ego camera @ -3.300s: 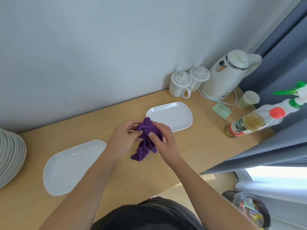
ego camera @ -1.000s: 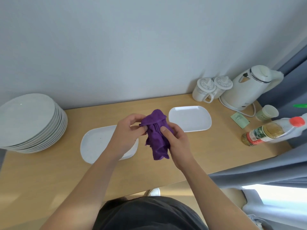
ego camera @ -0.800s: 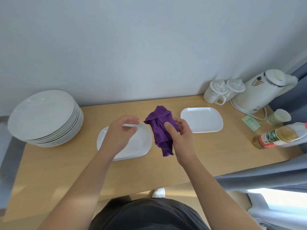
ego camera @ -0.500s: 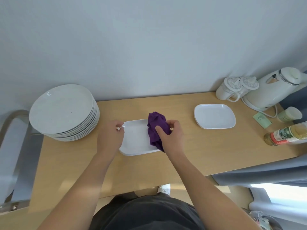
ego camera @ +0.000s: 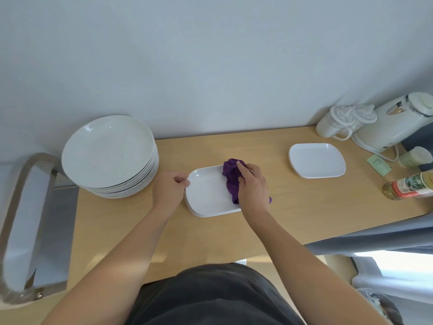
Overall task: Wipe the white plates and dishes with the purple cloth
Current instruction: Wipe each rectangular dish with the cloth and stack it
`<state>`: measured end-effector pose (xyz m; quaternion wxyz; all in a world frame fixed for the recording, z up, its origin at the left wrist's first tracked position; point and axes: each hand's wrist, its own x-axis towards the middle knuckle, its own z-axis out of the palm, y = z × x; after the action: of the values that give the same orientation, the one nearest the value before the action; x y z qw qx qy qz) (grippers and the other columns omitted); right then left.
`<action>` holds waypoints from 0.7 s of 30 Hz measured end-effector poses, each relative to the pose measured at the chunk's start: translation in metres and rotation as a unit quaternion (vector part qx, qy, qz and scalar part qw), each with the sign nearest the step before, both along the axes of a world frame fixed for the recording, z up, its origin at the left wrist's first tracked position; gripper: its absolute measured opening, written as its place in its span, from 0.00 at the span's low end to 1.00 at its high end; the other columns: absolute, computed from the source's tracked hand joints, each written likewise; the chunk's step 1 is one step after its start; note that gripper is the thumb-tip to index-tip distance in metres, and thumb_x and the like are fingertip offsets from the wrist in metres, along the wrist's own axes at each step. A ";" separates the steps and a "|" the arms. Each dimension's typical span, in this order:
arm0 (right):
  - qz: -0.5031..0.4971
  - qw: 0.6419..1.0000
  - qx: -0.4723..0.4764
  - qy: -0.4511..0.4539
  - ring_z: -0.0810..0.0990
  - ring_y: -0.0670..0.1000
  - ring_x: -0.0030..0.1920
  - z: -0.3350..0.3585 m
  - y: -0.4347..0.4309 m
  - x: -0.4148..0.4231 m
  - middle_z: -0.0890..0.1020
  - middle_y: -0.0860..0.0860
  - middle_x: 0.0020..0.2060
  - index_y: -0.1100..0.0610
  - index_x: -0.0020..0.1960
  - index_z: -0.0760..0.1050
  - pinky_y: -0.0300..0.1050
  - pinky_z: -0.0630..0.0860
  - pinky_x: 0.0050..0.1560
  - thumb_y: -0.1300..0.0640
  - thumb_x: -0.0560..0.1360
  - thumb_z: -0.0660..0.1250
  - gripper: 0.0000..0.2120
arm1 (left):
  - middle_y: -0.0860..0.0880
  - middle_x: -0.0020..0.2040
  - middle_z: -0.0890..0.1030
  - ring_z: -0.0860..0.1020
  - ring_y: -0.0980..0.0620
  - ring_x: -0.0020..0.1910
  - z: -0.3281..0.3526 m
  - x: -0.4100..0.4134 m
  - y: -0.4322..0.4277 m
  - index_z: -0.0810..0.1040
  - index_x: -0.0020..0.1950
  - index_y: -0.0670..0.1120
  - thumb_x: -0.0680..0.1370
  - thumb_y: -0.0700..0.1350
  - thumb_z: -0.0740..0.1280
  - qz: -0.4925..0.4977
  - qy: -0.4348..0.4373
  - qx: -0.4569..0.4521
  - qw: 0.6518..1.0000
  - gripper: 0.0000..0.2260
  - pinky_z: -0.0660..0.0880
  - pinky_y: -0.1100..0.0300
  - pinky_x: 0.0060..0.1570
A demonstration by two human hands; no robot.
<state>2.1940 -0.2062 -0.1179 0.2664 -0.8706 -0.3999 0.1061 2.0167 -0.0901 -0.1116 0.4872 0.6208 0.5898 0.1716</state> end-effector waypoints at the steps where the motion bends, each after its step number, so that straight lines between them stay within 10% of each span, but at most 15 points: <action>1: -0.001 1.000 -0.002 -0.009 0.75 0.57 0.60 -0.004 0.005 -0.003 0.73 0.47 0.69 0.49 0.74 0.71 0.49 0.74 0.53 0.66 0.81 0.58 0.24 | 0.52 0.42 0.85 0.84 0.50 0.44 -0.001 -0.001 0.002 0.85 0.46 0.50 0.72 0.38 0.74 0.003 -0.012 -0.012 1.000 0.07 0.81 0.48 0.52; 13: 0.200 0.975 0.079 -0.053 0.76 0.55 0.58 -0.027 -0.018 -0.060 0.77 0.48 0.67 0.50 0.65 0.80 0.50 0.75 0.58 0.62 0.74 0.69 0.21 | 0.48 0.42 0.86 0.85 0.50 0.43 -0.011 -0.004 0.003 0.86 0.46 0.47 0.73 0.36 0.73 0.038 -0.091 -0.055 0.994 0.07 0.82 0.50 0.52; 21: -0.004 0.987 0.048 -0.151 0.75 0.55 0.65 -0.031 -0.027 -0.012 0.79 0.45 0.66 0.46 0.65 0.80 0.52 0.69 0.63 0.60 0.76 0.71 0.20 | 0.49 0.44 0.85 0.84 0.51 0.44 -0.007 -0.004 0.001 0.84 0.46 0.46 0.74 0.33 0.72 0.069 -0.125 -0.080 0.986 0.08 0.81 0.59 0.48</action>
<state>2.1823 -0.2335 -0.1485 0.2445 -0.8645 -0.4366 -0.0467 2.0128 -0.0893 -0.1184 0.5922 0.5109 0.5779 0.2332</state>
